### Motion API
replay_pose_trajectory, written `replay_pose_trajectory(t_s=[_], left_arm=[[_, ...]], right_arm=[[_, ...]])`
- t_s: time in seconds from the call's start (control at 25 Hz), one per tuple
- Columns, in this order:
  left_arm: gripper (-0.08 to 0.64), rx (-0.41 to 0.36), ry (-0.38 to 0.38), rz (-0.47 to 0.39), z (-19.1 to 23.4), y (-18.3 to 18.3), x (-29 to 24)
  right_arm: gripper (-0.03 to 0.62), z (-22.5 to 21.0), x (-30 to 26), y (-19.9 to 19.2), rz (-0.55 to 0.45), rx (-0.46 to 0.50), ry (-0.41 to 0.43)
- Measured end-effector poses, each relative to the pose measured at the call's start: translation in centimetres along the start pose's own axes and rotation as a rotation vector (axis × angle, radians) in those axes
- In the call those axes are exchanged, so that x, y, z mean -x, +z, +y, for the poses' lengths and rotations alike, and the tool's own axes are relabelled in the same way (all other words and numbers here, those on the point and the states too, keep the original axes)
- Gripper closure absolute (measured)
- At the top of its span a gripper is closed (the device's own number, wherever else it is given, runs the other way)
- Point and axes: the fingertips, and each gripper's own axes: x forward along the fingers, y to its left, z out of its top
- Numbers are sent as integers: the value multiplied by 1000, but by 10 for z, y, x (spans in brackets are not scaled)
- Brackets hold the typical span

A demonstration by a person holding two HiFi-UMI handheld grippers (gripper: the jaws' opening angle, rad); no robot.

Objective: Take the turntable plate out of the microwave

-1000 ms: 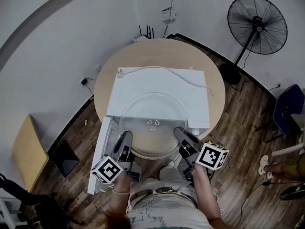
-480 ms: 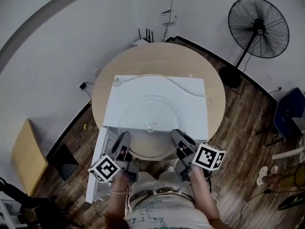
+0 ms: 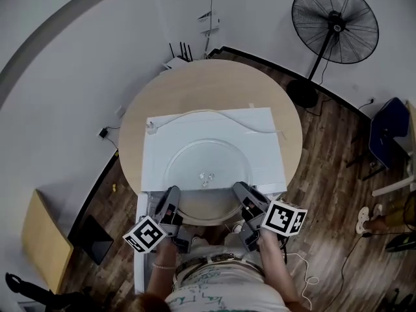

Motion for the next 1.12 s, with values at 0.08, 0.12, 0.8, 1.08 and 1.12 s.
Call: replay_pose_trajectory(t_s=[0.08, 0.12, 0.8, 1.08, 1.12], left_arm=[[459, -32, 1, 17, -3, 4, -4], [456, -58, 9, 28, -3, 5, -5], [353, -665, 186, 396, 9, 12, -34], [351, -678, 167, 419, 9, 12, -34], [351, -679, 168, 427, 9, 12, -34]], right_arm=[[501, -1, -1, 1, -5, 4, -27], [499, -2, -1, 1, -8, 4, -39], [472, -4, -12, 9, -25, 149, -296], [428, -8, -26, 21, -41, 242, -397], [422, -8, -28, 23, -40, 257, -405]])
